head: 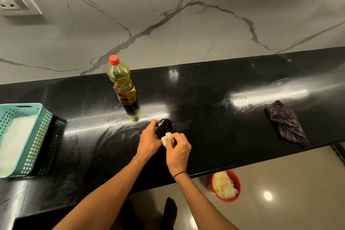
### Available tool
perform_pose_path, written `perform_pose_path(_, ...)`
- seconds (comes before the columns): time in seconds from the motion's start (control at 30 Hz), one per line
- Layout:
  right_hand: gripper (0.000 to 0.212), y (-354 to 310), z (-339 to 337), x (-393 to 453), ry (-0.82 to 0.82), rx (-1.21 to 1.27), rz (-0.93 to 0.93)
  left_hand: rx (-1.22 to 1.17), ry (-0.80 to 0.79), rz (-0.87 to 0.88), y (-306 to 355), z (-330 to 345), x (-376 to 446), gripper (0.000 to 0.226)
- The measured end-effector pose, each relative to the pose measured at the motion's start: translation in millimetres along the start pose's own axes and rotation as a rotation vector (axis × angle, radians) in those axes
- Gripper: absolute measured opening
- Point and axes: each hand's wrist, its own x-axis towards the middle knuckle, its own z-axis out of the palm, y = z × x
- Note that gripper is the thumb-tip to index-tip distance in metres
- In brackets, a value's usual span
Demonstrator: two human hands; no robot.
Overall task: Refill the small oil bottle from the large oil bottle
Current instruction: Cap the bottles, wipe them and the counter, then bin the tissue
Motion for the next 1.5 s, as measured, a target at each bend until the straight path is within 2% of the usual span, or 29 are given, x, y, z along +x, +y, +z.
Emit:
perform_pose_path(0.1, 0.011, 1.4, -2.1, -8.8, -0.079, 0.062, -0.009, 0.01, 0.043, -0.007, 0.4, -0.5, -3.5, 0.048)
perform_pose_path(0.17, 0.01, 3.4, -6.4, -7.9, -0.014, 0.103, 0.053, 0.013, 0.031, -0.012, -0.1, -1.5, -4.3, 0.066)
perform_pose_path(0.27, 0.021, 11.6, -12.5, 4.9, 0.08, 0.122, 0.14, 0.0, -0.105, 0.008, -4.0, -5.5, -0.7, 0.095)
perform_pose_path(0.33, 0.036, 14.8, -15.5, 17.4, 0.025, 0.125, 0.169, 0.004, -0.168, 0.043, -9.5, -8.2, 5.0, 0.09)
perform_pose_path(0.4, 0.042, 12.7, -18.0, 31.4, 0.008, 0.036, 0.097, -0.026, -0.175, 0.076, -11.8, -12.0, 11.2, 0.074)
perform_pose_path(0.5, 0.037, 2.4, -20.5, 46.6, -0.004, -0.065, -0.044, -0.019, -0.181, 0.079, -7.6, -14.8, 15.9, 0.061)
perform_pose_path(0.63, 0.029, -6.8, -15.9, 49.5, -0.05, -0.219, -0.17, 0.01, -0.12, 0.058, -6.3, -11.5, 11.5, 0.061)
perform_pose_path(0.83, 0.03, -3.3, -10.5, 27.8, -0.081, -0.156, -0.226, 0.004, 0.018, -0.002, -2.7, -3.8, 3.9, 0.057)
perform_pose_path(0.93, 0.023, -1.2, -6.6, 15.4, -0.133, -0.045, -0.208, 0.034, 0.068, -0.036, -0.3, 0.0, 2.7, 0.055)
perform_pose_path(1.0, 0.02, -1.2, -7.8, 13.2, -0.088, 0.021, -0.153, 0.041, 0.064, -0.033, -0.3, 0.2, 4.4, 0.059)
perform_pose_path(1.13, 0.019, 0.3, -16.0, 27.7, 0.087, 0.116, -0.021, -0.005, -0.109, 0.019, -5.4, -10.2, 11.7, 0.086)
perform_pose_path(1.2, 0.024, 2.6, -16.4, 41.3, 0.1, 0.084, -0.009, -0.009, -0.172, 0.043, -10.9, -15.6, 16.7, 0.079)
perform_pose_path(1.3, 0.028, 2.7, -9.2, 52.0, 0.015, 0.037, -0.015, -0.008, -0.188, 0.074, -13.1, -18.6, 21.8, 0.062)
perform_pose_path(1.37, 0.025, 0.4, -1.6, 46.5, -0.023, 0.015, -0.037, -0.008, -0.153, 0.088, -10.4, -16.5, 19.7, 0.059)
perform_pose_path(1.5, 0.018, -0.9, 10.2, 24.1, 0.008, 0.085, -0.013, -0.039, -0.03, 0.053, -12.7, -8.4, 12.9, 0.053)
